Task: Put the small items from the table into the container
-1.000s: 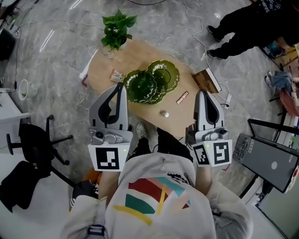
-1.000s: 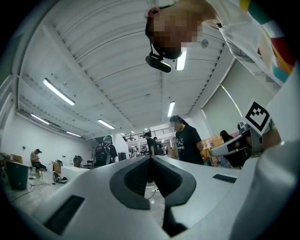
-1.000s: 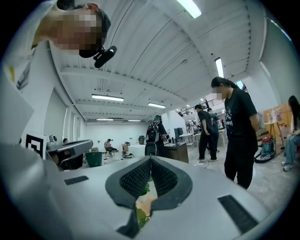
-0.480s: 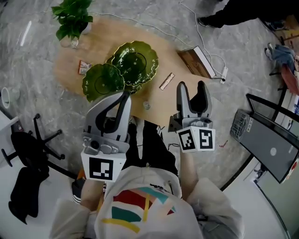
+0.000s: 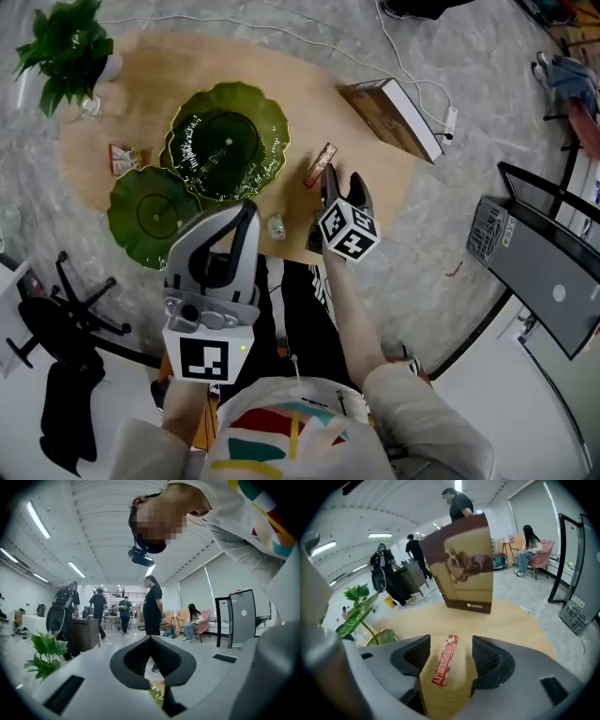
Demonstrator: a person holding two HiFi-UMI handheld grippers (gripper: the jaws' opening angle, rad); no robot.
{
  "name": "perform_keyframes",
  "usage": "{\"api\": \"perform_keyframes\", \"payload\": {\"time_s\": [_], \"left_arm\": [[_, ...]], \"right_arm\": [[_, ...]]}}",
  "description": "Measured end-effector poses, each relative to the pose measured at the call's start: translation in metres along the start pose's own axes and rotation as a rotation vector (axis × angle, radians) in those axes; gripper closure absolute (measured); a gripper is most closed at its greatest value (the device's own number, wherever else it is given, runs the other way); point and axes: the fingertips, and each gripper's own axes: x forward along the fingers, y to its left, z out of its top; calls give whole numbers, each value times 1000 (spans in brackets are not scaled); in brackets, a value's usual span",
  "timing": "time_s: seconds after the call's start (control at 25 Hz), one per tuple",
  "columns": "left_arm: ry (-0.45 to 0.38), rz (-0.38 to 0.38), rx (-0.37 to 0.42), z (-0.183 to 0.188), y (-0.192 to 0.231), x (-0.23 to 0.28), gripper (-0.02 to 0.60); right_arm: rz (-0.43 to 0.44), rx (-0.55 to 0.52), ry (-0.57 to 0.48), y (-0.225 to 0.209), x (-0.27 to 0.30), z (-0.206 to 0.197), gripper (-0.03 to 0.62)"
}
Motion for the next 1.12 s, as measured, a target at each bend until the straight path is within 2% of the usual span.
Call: {"api": "perform_keyframes", "payload": {"time_s": [0.2, 0.32, 0.52, 0.6, 0.68, 0.84, 0.96, 1.12], "left_arm": [[50, 7, 19, -32, 3, 5, 574], [74, 32, 0, -41, 8, 4, 574], [79, 57, 11, -41, 20, 6, 574], [77, 66, 11, -39, 25, 5, 574], [76, 74, 15, -37, 27, 3, 574], [76, 88, 32, -32, 27, -4, 574], [73, 104, 25, -25, 29, -12, 573], [34, 172, -21, 1, 42, -22, 574]], "right_arm": [[-11, 27, 92, 2, 32, -32, 307], [-35, -14, 142, 6, 45, -47, 309], [-143, -138, 184, 9, 53, -54, 316], [-157, -143, 204, 11, 54, -54, 331], [-151, -140, 221, 13, 56, -54, 359], [-123, -188, 239, 16, 58, -54, 469], [-106, -234, 271, 20, 60, -56, 479], [-95, -249, 283, 20, 50, -45, 480]]}}
